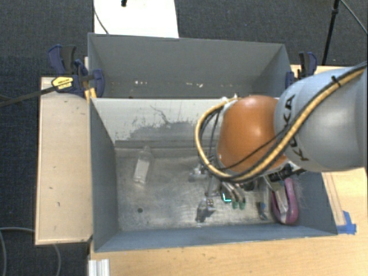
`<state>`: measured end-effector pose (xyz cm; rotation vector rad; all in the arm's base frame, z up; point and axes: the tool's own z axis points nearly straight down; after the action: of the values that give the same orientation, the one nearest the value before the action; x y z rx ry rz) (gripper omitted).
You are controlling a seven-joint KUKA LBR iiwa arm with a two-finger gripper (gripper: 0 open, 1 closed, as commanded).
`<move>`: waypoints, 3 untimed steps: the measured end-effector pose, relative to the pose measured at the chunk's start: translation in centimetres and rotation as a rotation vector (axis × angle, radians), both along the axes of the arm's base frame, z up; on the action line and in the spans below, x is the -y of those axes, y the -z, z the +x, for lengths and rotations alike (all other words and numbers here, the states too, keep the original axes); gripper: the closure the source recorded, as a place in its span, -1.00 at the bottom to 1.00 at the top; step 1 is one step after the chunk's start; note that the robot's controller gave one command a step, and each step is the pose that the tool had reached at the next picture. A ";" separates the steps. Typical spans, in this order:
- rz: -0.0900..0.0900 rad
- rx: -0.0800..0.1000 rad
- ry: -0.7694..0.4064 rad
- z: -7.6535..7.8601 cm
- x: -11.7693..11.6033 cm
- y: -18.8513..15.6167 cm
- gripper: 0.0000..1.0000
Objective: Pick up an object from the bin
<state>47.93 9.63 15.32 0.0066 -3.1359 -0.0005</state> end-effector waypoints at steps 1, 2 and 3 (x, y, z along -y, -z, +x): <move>0.002 0.014 0.044 5.0 -0.1 -3.1 -1.00; -0.002 0.009 -0.205 8.5 7.5 1.2 -1.00; -0.002 0.013 -0.087 9.8 14.3 1.0 -1.00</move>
Offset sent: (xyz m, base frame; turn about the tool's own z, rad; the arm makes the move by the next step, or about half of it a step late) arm 0.0464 0.0006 0.0285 0.0479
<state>57.71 -4.66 14.34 0.1435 -3.1456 0.0038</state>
